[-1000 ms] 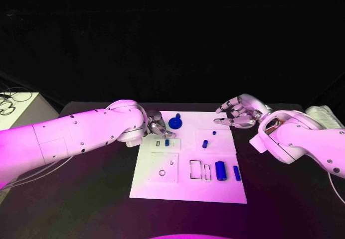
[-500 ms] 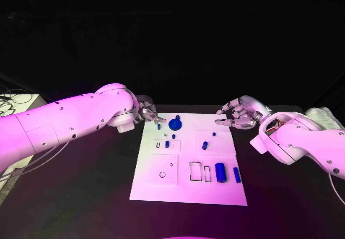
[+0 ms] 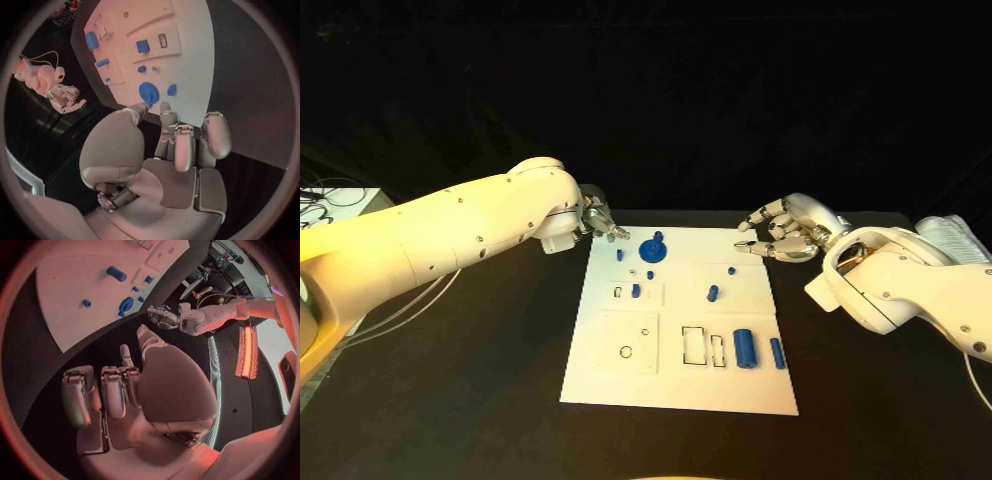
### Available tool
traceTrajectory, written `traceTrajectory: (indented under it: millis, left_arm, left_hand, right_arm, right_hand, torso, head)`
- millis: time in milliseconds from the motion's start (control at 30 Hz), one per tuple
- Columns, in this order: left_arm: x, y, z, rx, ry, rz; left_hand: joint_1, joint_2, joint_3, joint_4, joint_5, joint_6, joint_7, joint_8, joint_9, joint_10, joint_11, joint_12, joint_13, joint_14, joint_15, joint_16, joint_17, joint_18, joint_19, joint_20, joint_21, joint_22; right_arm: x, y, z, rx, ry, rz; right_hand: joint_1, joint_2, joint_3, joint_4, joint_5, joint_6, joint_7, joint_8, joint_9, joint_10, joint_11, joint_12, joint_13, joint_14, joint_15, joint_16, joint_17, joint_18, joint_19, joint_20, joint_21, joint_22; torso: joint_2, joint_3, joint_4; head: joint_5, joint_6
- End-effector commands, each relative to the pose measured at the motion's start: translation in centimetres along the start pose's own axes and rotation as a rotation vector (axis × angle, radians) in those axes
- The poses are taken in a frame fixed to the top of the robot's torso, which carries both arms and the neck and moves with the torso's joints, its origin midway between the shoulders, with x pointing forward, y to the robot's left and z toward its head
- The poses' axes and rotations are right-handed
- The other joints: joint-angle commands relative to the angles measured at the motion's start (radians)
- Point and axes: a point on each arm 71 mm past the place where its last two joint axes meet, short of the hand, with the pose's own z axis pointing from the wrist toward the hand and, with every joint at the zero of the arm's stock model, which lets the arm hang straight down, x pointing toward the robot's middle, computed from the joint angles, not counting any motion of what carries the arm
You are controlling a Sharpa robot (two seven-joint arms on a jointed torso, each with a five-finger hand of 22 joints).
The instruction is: Assemble the parts on the task board
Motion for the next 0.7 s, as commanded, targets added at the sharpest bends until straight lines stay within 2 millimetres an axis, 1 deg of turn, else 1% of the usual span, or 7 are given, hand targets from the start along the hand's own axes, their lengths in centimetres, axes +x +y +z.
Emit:
traceTrajectory:
  millis: [33, 267, 367, 433, 533, 700]
  left_arm:
    - [0.4, 0.0, 0.5, -0.008, 0.069, 0.035]
    - [0.6, 0.3, 1.2, -0.037, 0.092, 0.046]
    - [0.6, 0.3, 1.4, -0.041, 0.088, 0.037]
    - [0.6, 0.3, 1.6, -0.042, 0.085, 0.027]
    - [0.7, 0.2, 1.8, -0.043, 0.082, 0.015]
    - [0.8, 0.1, 2.0, -0.041, 0.087, 0.001]
  left_hand:
    - [0.002, 0.003, 0.001, 0.002, 0.001, -0.008, 0.001, -0.005, -0.002, -0.010, 0.000, -0.003, -0.002, 0.083, 0.008, -0.005, 0.220, 0.018, -0.006, 0.004, -0.005, -0.001]
    - [-0.013, 0.004, -0.006, 0.002, -0.003, -0.008, 0.005, -0.009, -0.005, -0.014, 0.003, -0.002, -0.003, 0.082, 0.011, -0.006, 0.219, 0.019, -0.008, 0.007, -0.007, -0.004]
    - [-0.016, 0.004, -0.008, 0.002, -0.004, -0.008, 0.005, -0.009, -0.006, -0.014, 0.004, -0.001, -0.002, 0.082, 0.012, -0.006, 0.219, 0.019, -0.008, 0.008, -0.007, -0.004]
    - [-0.021, 0.004, -0.010, 0.002, -0.004, -0.007, 0.006, -0.009, -0.006, -0.015, 0.004, -0.001, -0.002, 0.082, 0.012, -0.005, 0.220, 0.019, -0.008, 0.009, -0.007, -0.004]
    - [-0.028, 0.004, -0.015, 0.002, -0.005, -0.006, 0.006, -0.010, -0.007, -0.013, 0.005, 0.002, 0.001, 0.082, 0.013, -0.004, 0.221, 0.019, -0.007, 0.010, -0.006, -0.002]
    - [-0.041, 0.003, -0.024, 0.003, -0.008, -0.004, 0.006, -0.010, -0.008, -0.013, 0.005, 0.005, 0.003, 0.083, 0.014, -0.004, 0.222, 0.019, -0.006, 0.011, -0.006, -0.001]
  right_arm:
    - [0.1, 0.2, 0.0, -0.016, 0.003, 0.000]
    - [0.1, 0.3, -0.1, -0.018, 0.004, 0.000]
    - [0.1, 0.3, -0.1, -0.019, 0.003, 0.000]
    - [0.1, 0.3, -0.1, -0.020, 0.004, 0.000]
    - [0.2, 0.4, 0.0, -0.021, 0.004, 0.000]
    - [0.2, 0.4, 0.0, -0.021, 0.005, 0.000]
  right_hand:
    - [-0.012, 0.003, -0.002, 0.009, 0.003, 0.000, -0.001, 0.004, -0.002, 0.047, 0.007, -0.004, 0.212, 0.104, 0.007, 0.005, 0.261, -0.006, 0.103, 0.007, -0.002, 0.260]
    - [-0.012, 0.003, -0.002, 0.009, 0.003, 0.000, -0.001, 0.004, -0.002, 0.047, 0.007, -0.004, 0.212, 0.104, 0.007, 0.005, 0.261, -0.006, 0.103, 0.007, -0.002, 0.260]
    - [-0.012, 0.003, -0.002, 0.009, 0.003, 0.000, -0.001, 0.004, -0.002, 0.047, 0.007, -0.004, 0.212, 0.104, 0.007, 0.005, 0.261, -0.006, 0.103, 0.007, -0.002, 0.260]
    - [-0.012, 0.003, -0.002, 0.009, 0.003, 0.000, -0.001, 0.004, -0.002, 0.047, 0.007, -0.004, 0.212, 0.104, 0.007, 0.005, 0.261, -0.006, 0.103, 0.007, -0.002, 0.260]
    - [-0.012, 0.003, -0.002, 0.009, 0.003, 0.000, -0.001, 0.004, -0.002, 0.047, 0.007, -0.004, 0.212, 0.104, 0.007, 0.005, 0.261, -0.006, 0.103, 0.007, -0.002, 0.260]
    - [-0.012, 0.003, -0.002, 0.009, 0.003, 0.000, -0.001, 0.004, -0.002, 0.047, 0.007, -0.004, 0.212, 0.104, 0.007, 0.005, 0.261, -0.006, 0.103, 0.007, -0.002, 0.260]
  torso:
    - [0.005, 0.0001, -0.0012]
    - [0.004, -0.0010, -0.0008]
    - [0.005, -0.0021, -0.0008]
    - [0.006, -0.0021, -0.0019]
    - [0.005, -0.0021, -0.0037]
    - [0.005, -0.0015, -0.0029]
  head:
    - [0.002, 0.002]
    - [0.002, -0.001]
    - [0.002, 0.001]
    - [0.003, 0.002]
    - [0.003, 0.000]
    - [0.000, -0.003]
